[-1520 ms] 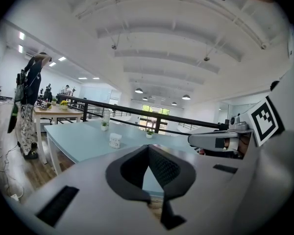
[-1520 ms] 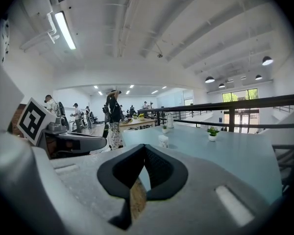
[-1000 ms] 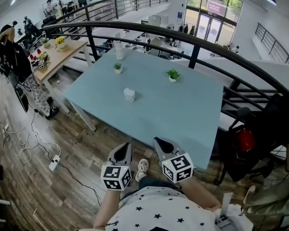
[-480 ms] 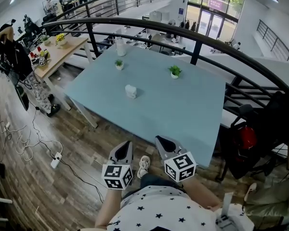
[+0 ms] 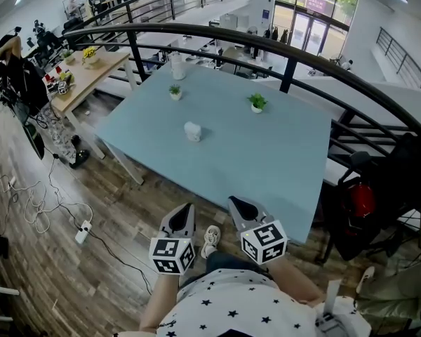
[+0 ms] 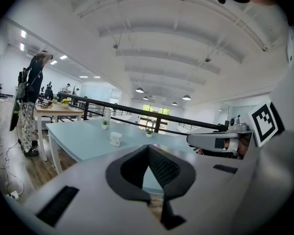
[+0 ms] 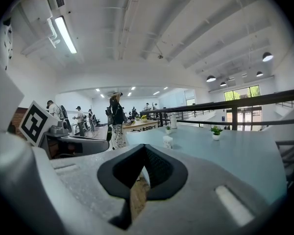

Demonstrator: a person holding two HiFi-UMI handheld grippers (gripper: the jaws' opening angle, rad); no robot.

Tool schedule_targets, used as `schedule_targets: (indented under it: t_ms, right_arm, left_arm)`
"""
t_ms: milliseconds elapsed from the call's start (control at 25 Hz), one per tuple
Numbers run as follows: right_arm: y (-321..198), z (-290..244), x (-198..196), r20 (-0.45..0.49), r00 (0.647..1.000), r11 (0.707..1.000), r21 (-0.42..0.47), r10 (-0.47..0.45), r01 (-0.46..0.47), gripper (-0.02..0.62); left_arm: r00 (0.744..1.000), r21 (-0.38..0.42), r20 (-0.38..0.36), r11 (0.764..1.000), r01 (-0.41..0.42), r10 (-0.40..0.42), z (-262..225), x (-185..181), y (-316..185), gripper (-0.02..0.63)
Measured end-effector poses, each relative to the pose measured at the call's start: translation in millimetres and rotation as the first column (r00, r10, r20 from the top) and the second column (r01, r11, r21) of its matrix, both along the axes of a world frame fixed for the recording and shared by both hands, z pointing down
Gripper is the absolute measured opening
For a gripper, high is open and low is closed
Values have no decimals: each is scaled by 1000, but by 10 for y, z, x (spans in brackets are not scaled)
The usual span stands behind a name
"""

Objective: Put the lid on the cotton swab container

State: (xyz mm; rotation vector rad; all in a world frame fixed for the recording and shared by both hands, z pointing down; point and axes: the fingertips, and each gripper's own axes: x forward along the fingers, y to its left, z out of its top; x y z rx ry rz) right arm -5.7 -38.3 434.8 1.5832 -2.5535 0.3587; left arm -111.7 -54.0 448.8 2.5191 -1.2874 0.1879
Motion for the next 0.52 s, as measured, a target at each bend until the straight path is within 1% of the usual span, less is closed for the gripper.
schedule_targets:
  t_ms: [280,520]
  right_arm:
    - [-32,-4,10,4,1000,1000,0,-7,7,6]
    - [-90,2,-62,2,1000,1000,7,-13,13,6]
  left_arm:
    - [1000,0,0,1000,3,-3,-3,8,-41,2]
    - [1000,-3,-4,1000,6,-6,28,-59,-100,2]
